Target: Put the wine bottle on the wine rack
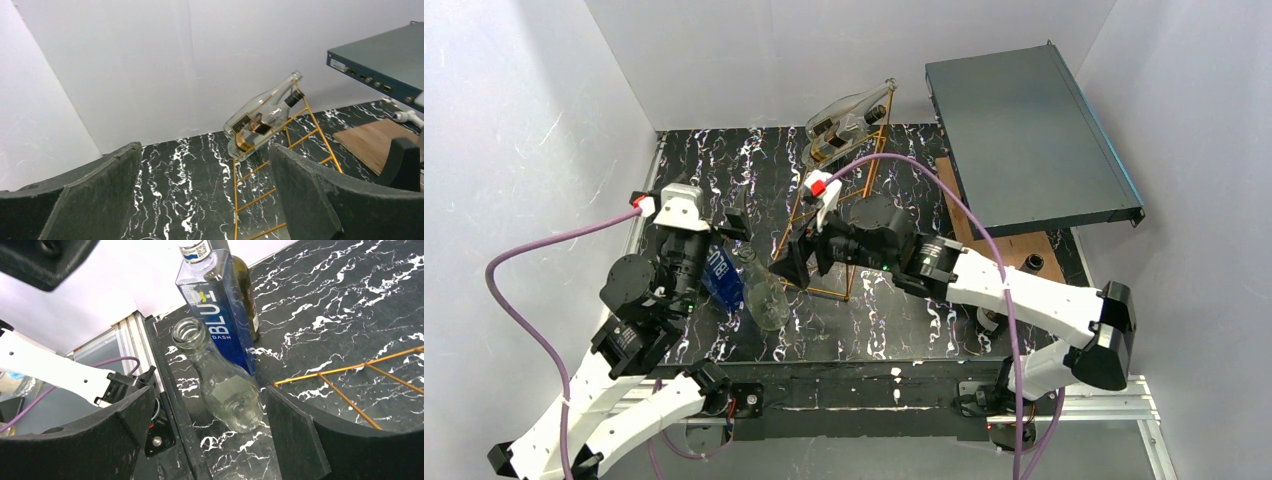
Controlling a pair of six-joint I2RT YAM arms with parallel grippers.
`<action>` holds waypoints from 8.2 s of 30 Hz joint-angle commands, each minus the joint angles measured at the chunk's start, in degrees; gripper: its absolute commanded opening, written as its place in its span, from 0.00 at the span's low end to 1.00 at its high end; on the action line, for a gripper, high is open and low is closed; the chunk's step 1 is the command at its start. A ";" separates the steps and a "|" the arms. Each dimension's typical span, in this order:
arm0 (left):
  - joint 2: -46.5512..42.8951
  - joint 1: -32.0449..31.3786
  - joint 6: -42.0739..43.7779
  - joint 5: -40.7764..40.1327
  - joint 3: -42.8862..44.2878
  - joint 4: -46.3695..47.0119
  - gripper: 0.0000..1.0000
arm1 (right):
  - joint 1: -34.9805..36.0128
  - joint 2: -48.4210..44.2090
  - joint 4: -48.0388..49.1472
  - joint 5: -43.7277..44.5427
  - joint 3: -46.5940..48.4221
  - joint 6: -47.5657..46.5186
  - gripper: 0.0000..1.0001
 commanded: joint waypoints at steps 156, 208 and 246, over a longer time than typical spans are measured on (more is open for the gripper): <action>-3.76 3.34 0.67 -3.32 -3.07 6.96 0.99 | -23.48 28.17 19.53 18.50 42.81 14.03 0.01; -4.37 3.34 0.48 -3.11 -3.05 6.96 0.99 | -21.71 39.08 22.94 26.53 37.21 -3.13 0.01; -4.21 3.34 -0.06 -2.74 -3.07 6.95 0.99 | -20.40 32.33 18.54 35.16 26.54 -6.26 0.70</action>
